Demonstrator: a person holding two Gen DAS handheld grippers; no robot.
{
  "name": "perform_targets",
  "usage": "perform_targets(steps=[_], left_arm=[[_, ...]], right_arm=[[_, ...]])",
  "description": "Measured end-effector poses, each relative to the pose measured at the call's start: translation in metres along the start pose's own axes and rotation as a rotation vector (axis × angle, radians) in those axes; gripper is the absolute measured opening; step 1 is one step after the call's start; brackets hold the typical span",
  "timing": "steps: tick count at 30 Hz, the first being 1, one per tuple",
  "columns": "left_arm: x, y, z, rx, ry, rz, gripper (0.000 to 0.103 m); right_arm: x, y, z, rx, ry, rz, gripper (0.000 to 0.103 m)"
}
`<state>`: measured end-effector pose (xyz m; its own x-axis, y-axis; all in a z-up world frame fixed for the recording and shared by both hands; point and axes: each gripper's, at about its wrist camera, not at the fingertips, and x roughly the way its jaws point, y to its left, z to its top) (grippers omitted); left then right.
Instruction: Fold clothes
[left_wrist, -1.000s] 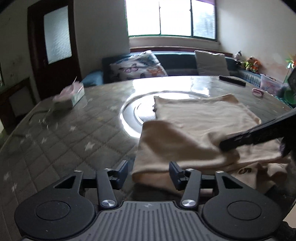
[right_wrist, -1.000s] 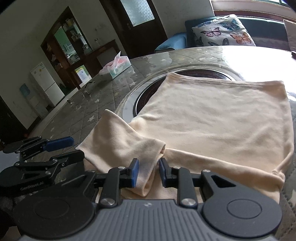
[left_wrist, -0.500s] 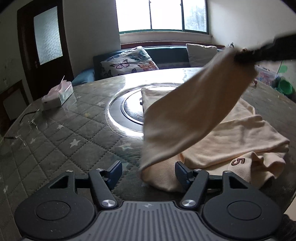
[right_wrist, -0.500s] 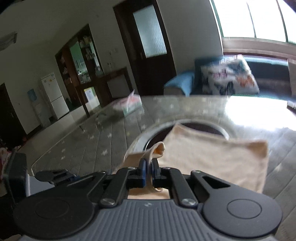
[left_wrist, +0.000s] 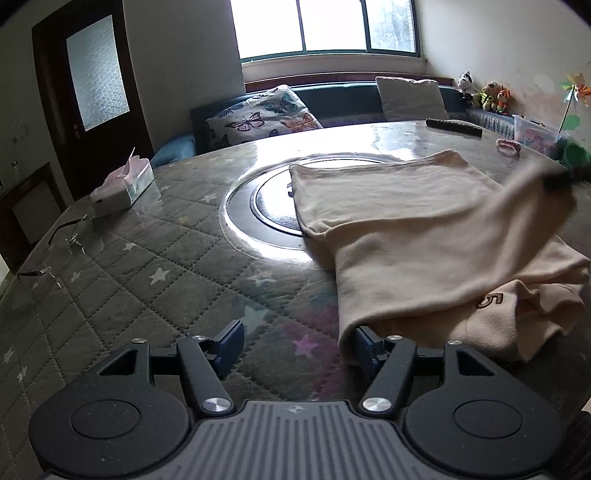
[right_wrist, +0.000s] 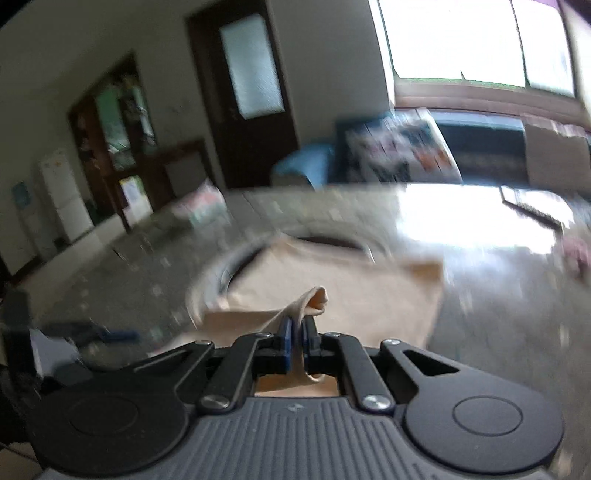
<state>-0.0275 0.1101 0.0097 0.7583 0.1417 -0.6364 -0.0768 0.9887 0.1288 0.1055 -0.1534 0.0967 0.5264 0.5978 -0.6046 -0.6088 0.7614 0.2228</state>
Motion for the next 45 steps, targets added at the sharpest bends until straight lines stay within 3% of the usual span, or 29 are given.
perform_targets(steps=[3,7,14,19,26,29,32,35,39,43,45], left_arm=[[-0.002,0.003,0.000,-0.001,0.002,-0.001,0.066],[-0.010,0.009,-0.001,0.015,0.012,-0.026,0.066],[-0.029,0.027,0.004,0.015,-0.017,-0.029,0.065],[-0.030,0.027,0.020,0.007,-0.062,-0.058,0.050],[-0.009,-0.005,0.046,0.036,-0.102,-0.173,0.038],[0.003,-0.023,0.055,0.057,-0.105,-0.244,0.030],[0.017,-0.039,0.061,0.095,-0.100,-0.279,0.025],[0.032,-0.047,0.061,0.110,-0.084,-0.265,0.023],[0.046,-0.042,0.059,0.077,-0.059,-0.221,0.018],[0.044,-0.038,0.059,0.082,-0.059,-0.231,0.018],[0.045,-0.039,0.060,0.085,-0.059,-0.230,0.018]], right_arm=[[0.015,-0.012,-0.021,0.036,0.071,-0.045,0.012],[0.020,-0.025,-0.037,0.054,0.107,-0.089,0.012],[0.005,-0.014,-0.027,-0.035,0.032,-0.102,0.012],[0.025,-0.004,-0.024,-0.086,0.040,-0.125,0.016],[0.041,-0.018,-0.030,-0.021,0.069,-0.139,0.020],[0.041,-0.019,-0.030,-0.006,0.053,-0.128,0.007],[0.033,-0.015,-0.026,-0.015,0.011,-0.136,0.004],[0.027,-0.014,-0.024,-0.011,-0.030,-0.156,0.003],[0.036,-0.027,-0.031,0.026,0.007,-0.176,0.004],[0.029,-0.028,-0.033,0.027,-0.009,-0.127,0.009],[0.029,-0.027,-0.032,0.026,-0.016,-0.109,0.021]])
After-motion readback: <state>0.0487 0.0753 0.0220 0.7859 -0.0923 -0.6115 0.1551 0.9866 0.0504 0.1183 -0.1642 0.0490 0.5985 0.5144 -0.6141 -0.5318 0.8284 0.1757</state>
